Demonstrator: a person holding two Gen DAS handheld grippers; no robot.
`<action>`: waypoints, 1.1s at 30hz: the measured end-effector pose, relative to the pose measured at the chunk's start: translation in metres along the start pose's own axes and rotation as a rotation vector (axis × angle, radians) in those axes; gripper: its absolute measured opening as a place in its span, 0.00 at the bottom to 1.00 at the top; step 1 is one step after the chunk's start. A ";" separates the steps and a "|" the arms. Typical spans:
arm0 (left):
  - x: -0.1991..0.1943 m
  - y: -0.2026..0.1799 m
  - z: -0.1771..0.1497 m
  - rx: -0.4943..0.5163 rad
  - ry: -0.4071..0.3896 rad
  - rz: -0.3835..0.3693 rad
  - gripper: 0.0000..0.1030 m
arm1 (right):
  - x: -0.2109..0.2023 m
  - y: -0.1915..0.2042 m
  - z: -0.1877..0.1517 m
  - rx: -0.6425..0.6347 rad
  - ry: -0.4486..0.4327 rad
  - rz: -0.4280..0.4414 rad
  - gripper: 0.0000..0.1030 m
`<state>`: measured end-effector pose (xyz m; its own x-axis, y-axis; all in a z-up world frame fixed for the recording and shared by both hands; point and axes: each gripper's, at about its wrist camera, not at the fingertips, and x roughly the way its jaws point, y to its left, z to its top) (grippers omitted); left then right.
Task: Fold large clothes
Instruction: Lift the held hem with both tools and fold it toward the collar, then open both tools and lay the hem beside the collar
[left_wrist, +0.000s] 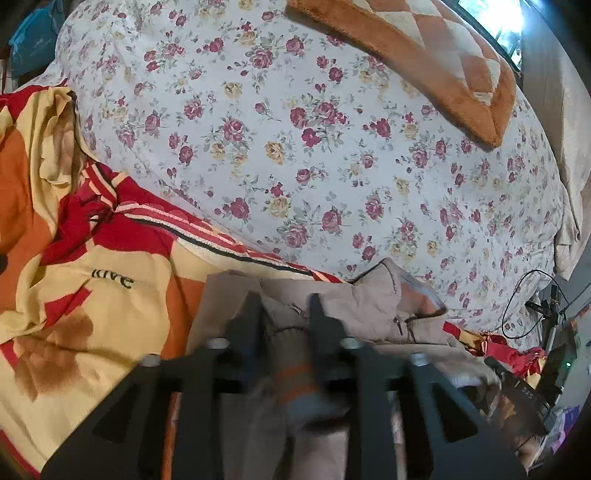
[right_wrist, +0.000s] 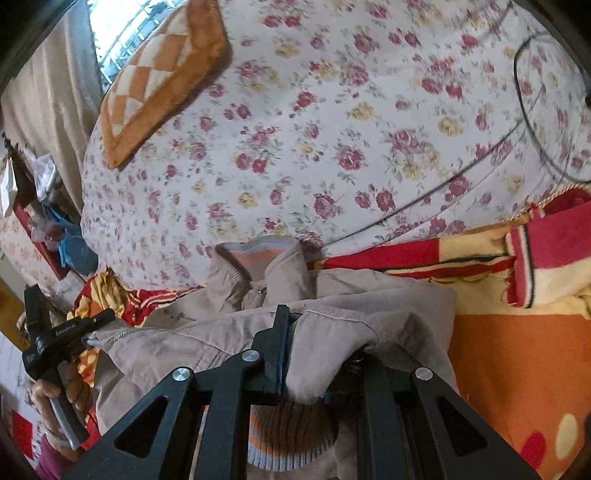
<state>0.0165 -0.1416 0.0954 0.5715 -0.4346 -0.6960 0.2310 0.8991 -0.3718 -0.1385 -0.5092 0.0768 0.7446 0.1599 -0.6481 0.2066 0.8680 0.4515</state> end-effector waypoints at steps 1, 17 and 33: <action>0.000 0.003 0.001 -0.005 0.000 0.010 0.61 | 0.006 -0.004 0.000 0.009 0.023 0.003 0.19; 0.023 0.011 -0.035 0.137 0.221 0.215 0.79 | 0.013 0.049 -0.013 -0.262 0.133 -0.167 0.46; 0.002 0.045 -0.020 0.015 0.174 0.232 0.79 | 0.070 0.106 -0.003 -0.313 0.293 -0.067 0.77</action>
<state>0.0119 -0.1027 0.0648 0.4670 -0.2182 -0.8569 0.1223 0.9757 -0.1818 -0.0663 -0.4045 0.0772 0.5152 0.1860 -0.8366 0.0123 0.9745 0.2242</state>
